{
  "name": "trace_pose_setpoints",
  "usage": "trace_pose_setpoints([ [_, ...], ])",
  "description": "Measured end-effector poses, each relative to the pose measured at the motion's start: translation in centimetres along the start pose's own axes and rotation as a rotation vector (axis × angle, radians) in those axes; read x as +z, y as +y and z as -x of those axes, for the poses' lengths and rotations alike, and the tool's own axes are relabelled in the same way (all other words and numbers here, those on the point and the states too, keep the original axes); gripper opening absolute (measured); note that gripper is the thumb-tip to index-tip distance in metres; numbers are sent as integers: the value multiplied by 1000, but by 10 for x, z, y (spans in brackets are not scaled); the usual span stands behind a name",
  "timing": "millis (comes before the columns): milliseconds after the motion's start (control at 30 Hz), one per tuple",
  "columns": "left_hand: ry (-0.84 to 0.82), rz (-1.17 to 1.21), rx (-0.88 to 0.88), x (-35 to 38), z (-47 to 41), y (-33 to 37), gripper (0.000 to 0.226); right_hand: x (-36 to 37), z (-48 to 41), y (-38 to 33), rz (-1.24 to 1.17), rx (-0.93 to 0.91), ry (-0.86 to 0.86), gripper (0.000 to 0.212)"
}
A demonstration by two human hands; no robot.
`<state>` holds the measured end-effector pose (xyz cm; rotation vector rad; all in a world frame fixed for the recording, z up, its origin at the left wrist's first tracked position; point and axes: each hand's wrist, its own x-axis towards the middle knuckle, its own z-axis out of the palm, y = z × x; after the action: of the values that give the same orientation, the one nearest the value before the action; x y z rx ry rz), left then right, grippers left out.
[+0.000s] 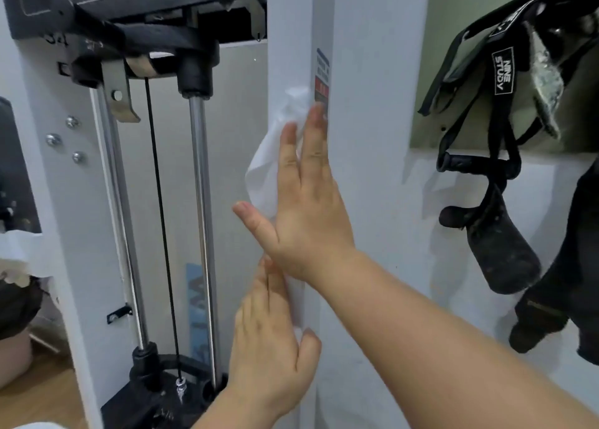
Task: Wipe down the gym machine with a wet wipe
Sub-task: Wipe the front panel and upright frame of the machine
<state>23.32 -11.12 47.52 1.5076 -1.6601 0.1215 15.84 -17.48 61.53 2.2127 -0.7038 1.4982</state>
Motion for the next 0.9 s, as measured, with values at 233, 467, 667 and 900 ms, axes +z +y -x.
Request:
trace_pose_setpoints([
  [233, -48, -1, 118, -23, -4, -4, 76, 6, 74, -3, -207, 121, -247, 105],
  [467, -260, -21, 52, -61, 3, -6, 99, -15, -23, -8, -562, 419, -54, 99],
  [667, -78, -82, 119, -68, -2, 4, 89, 17, 67, 14, -635, 538, -222, 113],
  [900, -73, -181, 107, -58, -6, 8, 88, 16, 113, -8, -877, 709, -241, 85],
])
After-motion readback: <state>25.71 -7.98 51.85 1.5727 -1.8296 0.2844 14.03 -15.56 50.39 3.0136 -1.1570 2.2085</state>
